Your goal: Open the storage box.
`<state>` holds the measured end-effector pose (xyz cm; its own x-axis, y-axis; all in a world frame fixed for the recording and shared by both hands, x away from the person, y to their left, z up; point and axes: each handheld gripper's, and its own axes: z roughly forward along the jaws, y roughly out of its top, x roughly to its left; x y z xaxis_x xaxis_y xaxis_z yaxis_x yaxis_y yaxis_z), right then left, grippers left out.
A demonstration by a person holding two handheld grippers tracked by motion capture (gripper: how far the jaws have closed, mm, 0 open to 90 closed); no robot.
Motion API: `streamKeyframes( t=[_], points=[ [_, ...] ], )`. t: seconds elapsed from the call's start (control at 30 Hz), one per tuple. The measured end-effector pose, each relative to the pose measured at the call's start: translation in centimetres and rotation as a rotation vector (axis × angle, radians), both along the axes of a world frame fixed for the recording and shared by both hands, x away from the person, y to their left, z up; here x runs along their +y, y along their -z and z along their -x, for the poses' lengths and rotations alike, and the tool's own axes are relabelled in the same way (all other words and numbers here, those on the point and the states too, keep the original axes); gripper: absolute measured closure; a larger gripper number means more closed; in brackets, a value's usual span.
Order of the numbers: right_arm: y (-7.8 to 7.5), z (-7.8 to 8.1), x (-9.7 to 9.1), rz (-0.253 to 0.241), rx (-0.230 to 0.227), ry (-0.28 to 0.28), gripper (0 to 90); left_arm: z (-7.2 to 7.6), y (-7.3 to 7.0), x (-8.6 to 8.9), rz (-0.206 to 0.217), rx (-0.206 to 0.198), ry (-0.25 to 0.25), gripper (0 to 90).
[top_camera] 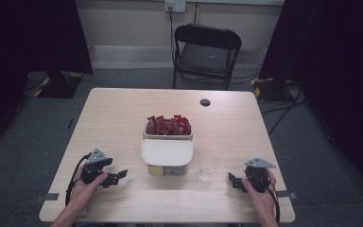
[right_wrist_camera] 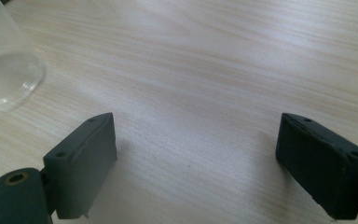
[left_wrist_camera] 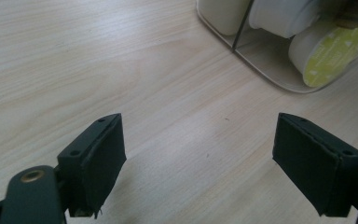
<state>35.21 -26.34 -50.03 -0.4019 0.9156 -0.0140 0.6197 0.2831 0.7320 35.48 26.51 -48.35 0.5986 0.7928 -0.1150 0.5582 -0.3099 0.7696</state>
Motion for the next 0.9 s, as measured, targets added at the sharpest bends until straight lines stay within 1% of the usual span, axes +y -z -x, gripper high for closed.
streamKeyframes(
  t=[0.1, 0.13, 0.2, 0.27, 0.3, 0.33, 0.37, 0.43, 0.47, 0.57, 0.67, 0.7, 0.77, 0.8, 0.9],
  points=[
    [0.0, 0.0, 0.0, 0.0, 0.001, -0.003, 11.6, 0.1, -0.2, -0.4, 0.003, 0.006, 0.008, 16.4],
    [0.0, 0.0, 0.0, 0.0, 0.001, -0.003, 11.6, 0.1, -0.3, -0.7, 0.01, 0.006, 0.021, 16.3],
    [0.0, 0.0, 0.0, 0.0, 0.0, -0.003, 11.6, 0.1, -0.4, -1.0, 0.007, 0.005, 0.034, 16.4],
    [0.0, 0.0, 0.0, 0.0, 0.0, -0.003, 11.6, 0.1, -0.5, -1.4, 0.015, 0.003, 0.048, 16.4],
    [0.0, 0.0, 0.0, 0.0, 0.001, -0.003, 11.6, 0.0, -0.6, -1.5, 0.024, 0.002, 0.064, 16.4],
    [0.0, 0.0, 0.0, 0.0, 0.0, -0.003, 11.6, 0.0, -0.7, -1.7, 0.041, -0.006, 0.08, 16.1],
    [0.0, 0.0, 0.0, 0.0, 0.001, -0.003, 11.6, 0.0, -0.9, -1.9, 0.039, -0.008, 0.09, 16.1],
    [0.0, 0.0, 0.0, 0.0, 0.001, -0.003, 11.6, -0.1, -1.2, -2.5, 0.062, -0.003, 0.107, 16.0],
    [0.0, 0.0, 0.0, 0.0, 0.001, -0.003, 11.6, -0.2, -1.4, -2.7, 0.063, -0.005, 0.121, 16.0],
    [0.0, 0.0, 0.0, 0.0, 0.001, -0.003, 11.6, -0.3, -1.5, -3.5, 0.057, -0.006, 0.136, 16.0],
    [0.0, 0.0, 0.0, 0.0, 0.001, -0.003, 11.6, -0.6, -1.7, -4.2, 0.062, -0.005, 0.144, 16.1],
    [0.0, 0.0, 0.0, -0.001, 0.001, -0.002, 11.6, -0.7, -1.8, -4.5, 0.06, -0.009, 0.146, 16.0],
    [0.0, 0.0, 0.0, -0.001, 0.001, -0.003, 11.6, -0.8, -2.0, -4.8, 0.071, -0.018, 0.152, 16.1],
    [0.0, 0.0, 0.0, 0.0, 0.001, -0.003, 11.6, -0.8, -2.1, -5.1, 0.07, -0.016, 0.151, 16.1],
    [0.0, 0.0, 0.0, 0.0, 0.001, -0.003, 11.6, -0.9, -2.1, -5.6, 0.073, -0.016, 0.173, 16.1]
  ],
)
